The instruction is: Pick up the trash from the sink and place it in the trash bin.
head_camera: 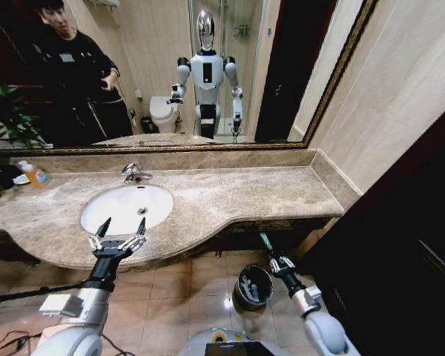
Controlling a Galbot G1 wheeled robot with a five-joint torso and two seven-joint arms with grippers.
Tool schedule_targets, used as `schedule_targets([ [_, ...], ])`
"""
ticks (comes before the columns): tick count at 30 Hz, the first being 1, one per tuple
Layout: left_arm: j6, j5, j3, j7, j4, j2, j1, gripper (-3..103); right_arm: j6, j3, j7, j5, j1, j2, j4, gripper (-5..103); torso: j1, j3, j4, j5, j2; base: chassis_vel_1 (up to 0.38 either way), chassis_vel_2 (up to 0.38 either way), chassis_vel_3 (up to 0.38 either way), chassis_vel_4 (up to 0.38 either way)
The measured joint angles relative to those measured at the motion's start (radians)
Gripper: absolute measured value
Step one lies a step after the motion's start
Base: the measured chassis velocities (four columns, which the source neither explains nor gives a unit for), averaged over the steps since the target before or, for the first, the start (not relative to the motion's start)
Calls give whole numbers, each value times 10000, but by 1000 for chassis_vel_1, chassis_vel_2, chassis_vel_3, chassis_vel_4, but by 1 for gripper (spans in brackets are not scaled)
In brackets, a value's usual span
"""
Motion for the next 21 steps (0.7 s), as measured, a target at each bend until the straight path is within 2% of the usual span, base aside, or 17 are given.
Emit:
schedule_targets([
  [4, -1, 0, -1, 0, 0, 0, 0, 100, -11, -65, 190, -367, 529, 453, -1209, 20, 0, 0, 0, 3, 0, 0, 0, 0, 0],
  [6, -1, 0, 0, 0, 0, 0, 0, 100, 127, -47, 350, -805, 1034, 813, -2494, 20, 0, 0, 1, 2, 0, 0, 0, 0, 0],
  [12, 0, 0, 0, 0, -1, 0, 0, 100, 329, -22, 678, -1503, 1690, 1322, -4375, 20, 0, 0, 0, 2, -1, 0, 0, 0, 0],
  [21, -1, 0, 0, 0, 0, 0, 0, 100, 569, 57, 860, -1769, 2567, 1816, -6364, 20, 0, 0, 0, 2, -1, 0, 0, 0, 0],
])
